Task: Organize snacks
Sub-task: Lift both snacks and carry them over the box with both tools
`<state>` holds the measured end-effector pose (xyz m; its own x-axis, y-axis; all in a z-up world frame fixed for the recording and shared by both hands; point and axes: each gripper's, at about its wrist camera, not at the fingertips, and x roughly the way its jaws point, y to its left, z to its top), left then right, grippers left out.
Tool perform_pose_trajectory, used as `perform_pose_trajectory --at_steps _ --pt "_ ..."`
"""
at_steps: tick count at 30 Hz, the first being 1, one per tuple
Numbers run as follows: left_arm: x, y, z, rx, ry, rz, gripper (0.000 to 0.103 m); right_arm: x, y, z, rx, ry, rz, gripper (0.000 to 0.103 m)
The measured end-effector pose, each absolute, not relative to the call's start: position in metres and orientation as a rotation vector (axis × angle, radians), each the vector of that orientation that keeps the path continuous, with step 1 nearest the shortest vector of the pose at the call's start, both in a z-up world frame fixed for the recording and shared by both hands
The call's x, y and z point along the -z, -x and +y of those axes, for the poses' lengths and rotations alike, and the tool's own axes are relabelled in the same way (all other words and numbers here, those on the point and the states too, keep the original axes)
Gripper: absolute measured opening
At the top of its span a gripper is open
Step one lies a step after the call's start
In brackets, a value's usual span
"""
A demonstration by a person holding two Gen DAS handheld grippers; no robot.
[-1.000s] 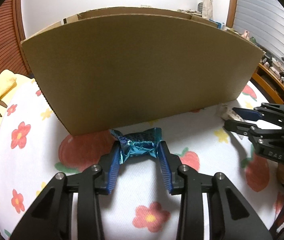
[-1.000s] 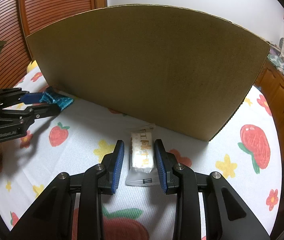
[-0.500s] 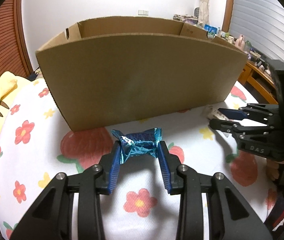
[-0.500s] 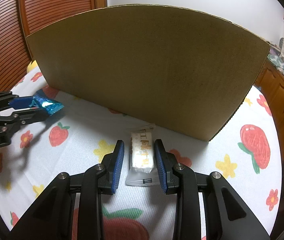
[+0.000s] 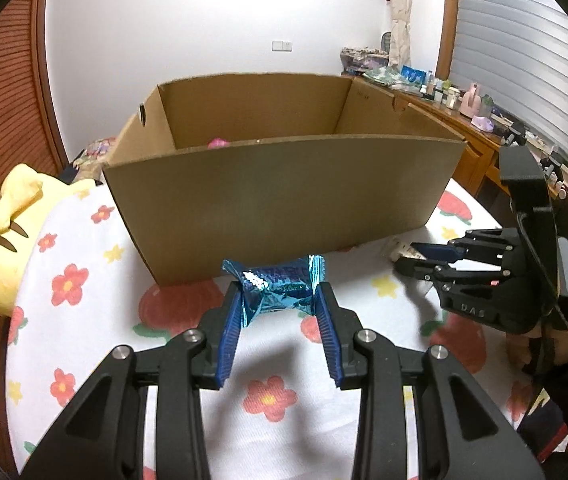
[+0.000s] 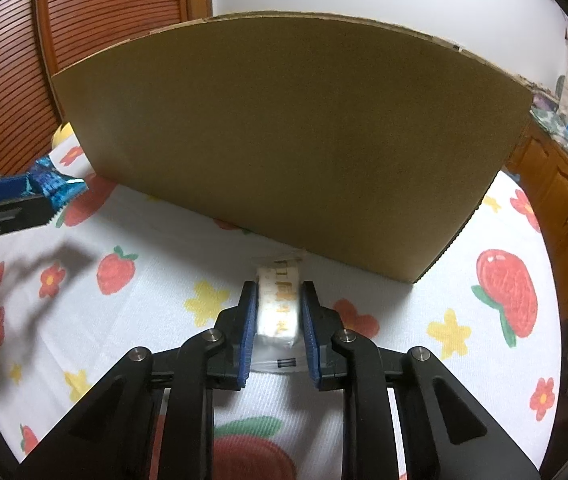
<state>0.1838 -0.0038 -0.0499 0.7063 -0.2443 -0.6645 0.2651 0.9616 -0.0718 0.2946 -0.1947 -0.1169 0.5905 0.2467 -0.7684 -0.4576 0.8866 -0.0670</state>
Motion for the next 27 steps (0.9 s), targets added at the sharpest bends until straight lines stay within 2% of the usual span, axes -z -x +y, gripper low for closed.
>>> perform_pose_trajectory --at_steps 16,27 --pt "-0.006 -0.177 0.001 0.275 -0.041 0.600 0.035 0.051 -0.251 -0.200 -0.456 0.200 0.633 0.020" --pt "-0.028 -0.215 0.002 0.253 -0.062 0.583 0.035 0.006 -0.261 -0.199 -0.459 0.236 0.547 0.020"
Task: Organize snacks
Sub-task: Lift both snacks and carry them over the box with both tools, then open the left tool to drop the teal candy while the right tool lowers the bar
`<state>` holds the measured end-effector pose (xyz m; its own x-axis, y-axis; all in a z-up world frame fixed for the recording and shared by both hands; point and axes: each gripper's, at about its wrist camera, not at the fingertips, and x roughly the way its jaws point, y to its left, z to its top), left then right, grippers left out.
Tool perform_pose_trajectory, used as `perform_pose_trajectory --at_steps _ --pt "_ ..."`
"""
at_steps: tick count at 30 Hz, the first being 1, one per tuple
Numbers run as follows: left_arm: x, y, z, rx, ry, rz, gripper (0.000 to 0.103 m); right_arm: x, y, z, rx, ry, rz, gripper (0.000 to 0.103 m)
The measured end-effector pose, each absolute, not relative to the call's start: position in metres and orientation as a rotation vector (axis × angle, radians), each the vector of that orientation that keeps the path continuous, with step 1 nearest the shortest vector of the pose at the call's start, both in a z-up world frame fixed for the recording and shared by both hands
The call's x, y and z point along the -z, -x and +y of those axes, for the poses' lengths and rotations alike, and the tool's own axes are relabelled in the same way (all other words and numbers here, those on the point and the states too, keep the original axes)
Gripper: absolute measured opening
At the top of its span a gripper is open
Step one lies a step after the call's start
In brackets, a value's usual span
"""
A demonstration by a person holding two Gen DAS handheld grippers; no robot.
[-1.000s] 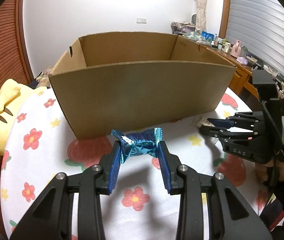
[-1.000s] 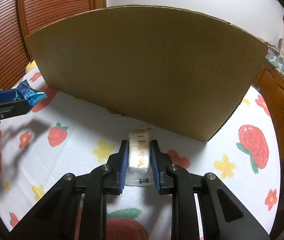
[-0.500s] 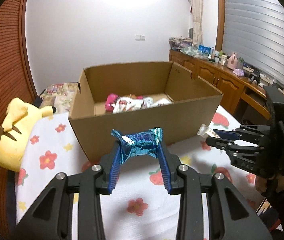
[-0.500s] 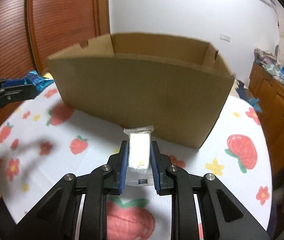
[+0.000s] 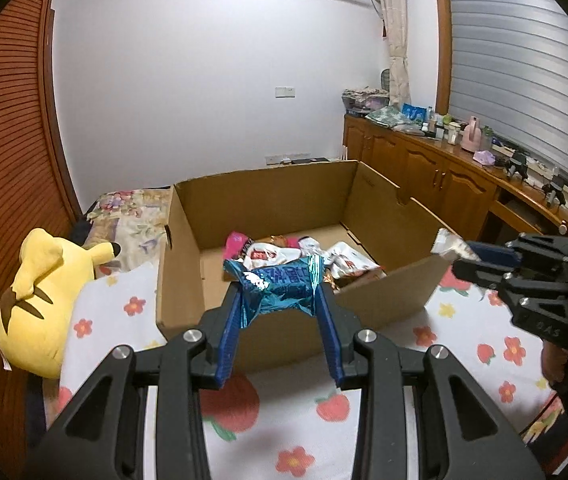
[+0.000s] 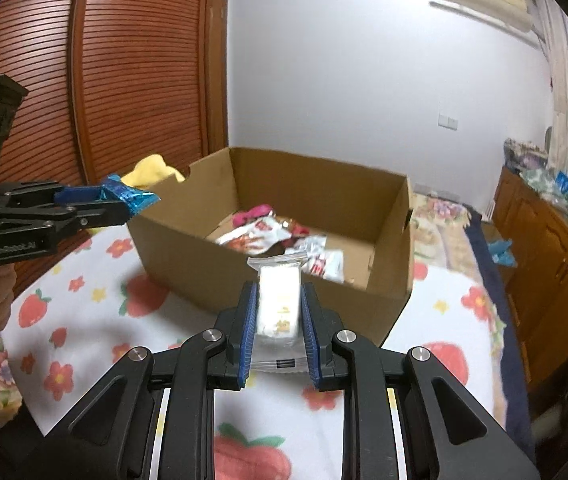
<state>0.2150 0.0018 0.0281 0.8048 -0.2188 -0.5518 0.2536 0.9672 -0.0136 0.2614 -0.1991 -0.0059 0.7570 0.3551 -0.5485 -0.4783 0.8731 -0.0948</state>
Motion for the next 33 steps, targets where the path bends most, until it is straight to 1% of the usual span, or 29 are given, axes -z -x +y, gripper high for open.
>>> perform_pose_trajectory --at_steps 9,19,33 --pt "-0.025 -0.257 -0.004 0.245 -0.089 0.609 0.035 -0.009 -0.296 -0.196 -0.460 0.255 0.538 0.020" --pt "-0.019 -0.297 -0.023 0.260 -0.118 0.637 0.035 -0.001 -0.342 -0.181 -0.484 0.248 0.575 0.020" --pt "-0.007 -0.323 -0.023 0.242 -0.119 0.670 0.036 0.013 -0.380 -0.154 -0.493 0.247 0.642 0.021"
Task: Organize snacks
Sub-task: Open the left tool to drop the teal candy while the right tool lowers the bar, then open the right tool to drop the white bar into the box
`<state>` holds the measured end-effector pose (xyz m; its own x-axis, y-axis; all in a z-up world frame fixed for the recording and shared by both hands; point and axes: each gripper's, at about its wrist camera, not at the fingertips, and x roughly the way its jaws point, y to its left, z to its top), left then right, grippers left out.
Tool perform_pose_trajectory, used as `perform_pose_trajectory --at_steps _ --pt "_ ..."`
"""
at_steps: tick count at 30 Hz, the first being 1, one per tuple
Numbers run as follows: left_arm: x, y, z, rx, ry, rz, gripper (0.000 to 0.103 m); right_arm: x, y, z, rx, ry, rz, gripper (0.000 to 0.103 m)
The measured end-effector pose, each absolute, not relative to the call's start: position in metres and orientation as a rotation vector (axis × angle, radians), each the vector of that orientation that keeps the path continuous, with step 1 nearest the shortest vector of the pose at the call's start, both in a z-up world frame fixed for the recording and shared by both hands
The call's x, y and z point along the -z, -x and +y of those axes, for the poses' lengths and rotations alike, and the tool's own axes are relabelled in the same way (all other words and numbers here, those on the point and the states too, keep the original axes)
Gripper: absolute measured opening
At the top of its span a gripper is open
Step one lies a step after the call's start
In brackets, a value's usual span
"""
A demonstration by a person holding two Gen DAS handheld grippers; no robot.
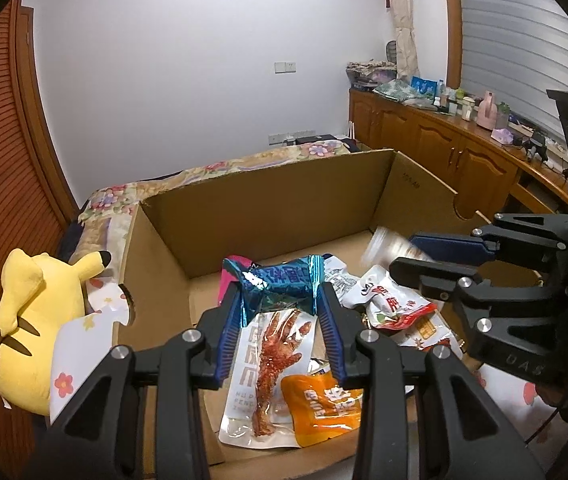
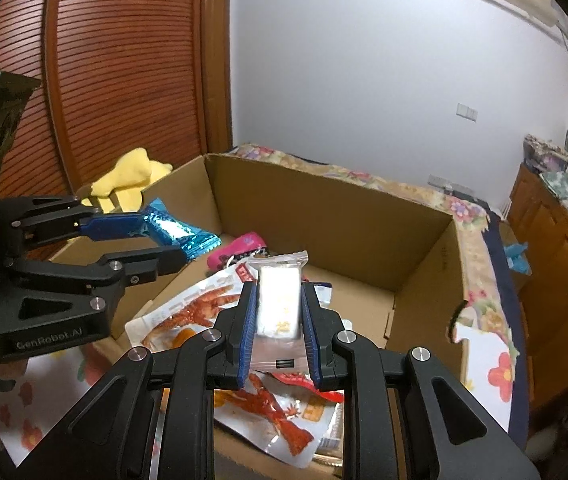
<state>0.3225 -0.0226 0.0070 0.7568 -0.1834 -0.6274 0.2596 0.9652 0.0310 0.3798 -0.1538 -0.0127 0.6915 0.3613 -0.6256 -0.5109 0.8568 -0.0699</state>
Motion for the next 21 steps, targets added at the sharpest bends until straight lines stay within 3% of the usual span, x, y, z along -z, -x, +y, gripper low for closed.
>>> perform_pose_trajectory --at_steps 7,21 --pt "-0.006 -0.326 -0.022 0.236 -0.123 0.676 0.038 0.014 -0.384 -0.154 -0.500 0.227 0.648 0.035" --pt "0.000 -0.321 -0.023 0.223 -0.114 0.687 0.045 0.018 -0.370 -0.166 -0.490 0.190 0.641 0.041"
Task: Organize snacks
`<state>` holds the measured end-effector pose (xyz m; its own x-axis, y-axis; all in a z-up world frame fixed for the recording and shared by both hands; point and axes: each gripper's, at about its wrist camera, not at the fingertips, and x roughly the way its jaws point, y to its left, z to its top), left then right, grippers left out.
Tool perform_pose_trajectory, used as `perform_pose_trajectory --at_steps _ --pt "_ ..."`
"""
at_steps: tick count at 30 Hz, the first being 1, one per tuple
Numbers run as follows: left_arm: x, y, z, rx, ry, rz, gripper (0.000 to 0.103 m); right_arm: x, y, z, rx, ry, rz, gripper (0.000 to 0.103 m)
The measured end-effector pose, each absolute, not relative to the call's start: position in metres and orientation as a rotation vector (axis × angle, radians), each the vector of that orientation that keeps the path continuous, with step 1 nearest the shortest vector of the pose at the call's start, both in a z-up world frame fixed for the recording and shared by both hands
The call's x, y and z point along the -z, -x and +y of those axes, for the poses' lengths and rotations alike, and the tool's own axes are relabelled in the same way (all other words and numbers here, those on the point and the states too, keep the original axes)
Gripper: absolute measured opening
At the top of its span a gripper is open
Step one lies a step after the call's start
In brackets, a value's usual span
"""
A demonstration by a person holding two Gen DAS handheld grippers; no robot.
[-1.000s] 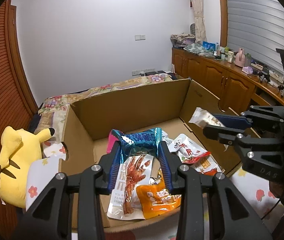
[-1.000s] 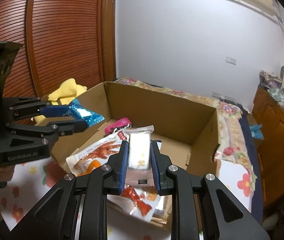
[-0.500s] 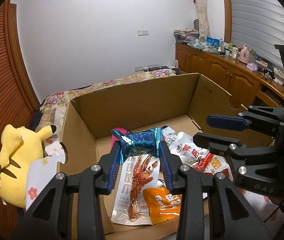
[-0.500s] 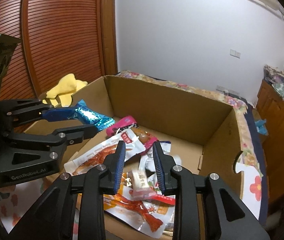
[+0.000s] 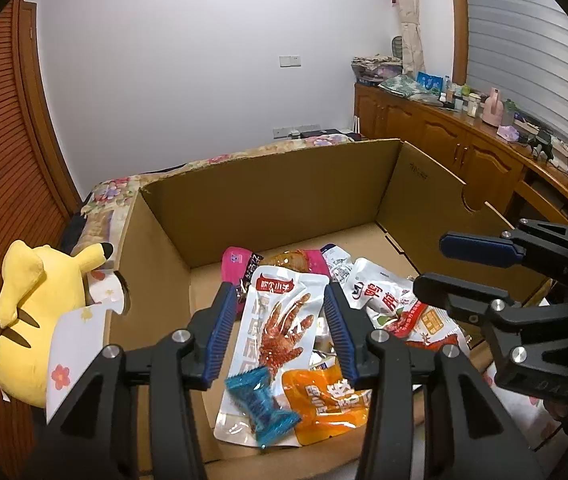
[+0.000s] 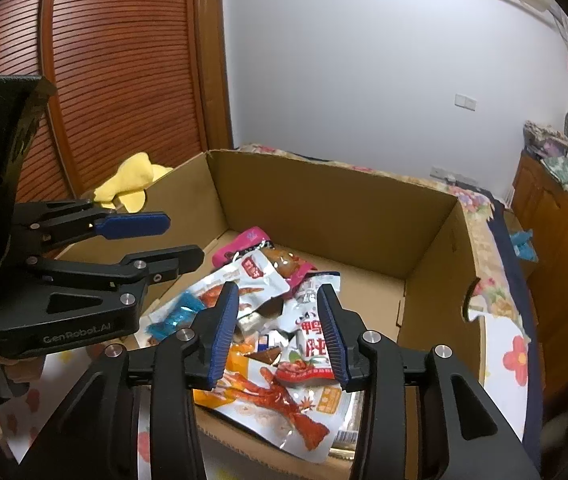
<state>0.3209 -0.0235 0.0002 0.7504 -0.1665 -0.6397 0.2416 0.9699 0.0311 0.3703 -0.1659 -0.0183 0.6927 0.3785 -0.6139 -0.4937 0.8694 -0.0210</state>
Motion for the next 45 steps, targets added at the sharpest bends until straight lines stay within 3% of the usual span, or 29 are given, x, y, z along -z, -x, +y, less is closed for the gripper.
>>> perform_pose_trajectory --at_steps 11,19,27,35,40,45 --pt "-0.026 -0.279 -0.018 0.205 -0.105 0.611 0.049 0.003 -0.342 -0.180 -0.450 0.163 0.601 0.044" --pt "-0.055 -0.229 -0.014 0.185 -0.104 0.505 0.058 -0.024 -0.302 -0.186 -0.426 0.150 0.526 0.049" --pt "-0.078 -0.176 -0.011 0.163 -0.103 0.385 0.085 -0.050 -0.258 -0.191 -0.392 0.136 0.438 0.068" --pt "-0.090 -0.138 -0.009 0.114 -0.121 0.324 0.086 -0.068 -0.223 -0.192 -0.354 0.116 0.361 0.088" --pt "-0.092 -0.117 -0.010 0.140 -0.094 0.324 0.094 -0.074 -0.207 -0.194 -0.336 0.110 0.326 0.093" --pt "-0.094 -0.103 -0.014 0.142 -0.087 0.326 0.095 -0.076 -0.189 -0.198 -0.317 0.108 0.304 0.101"
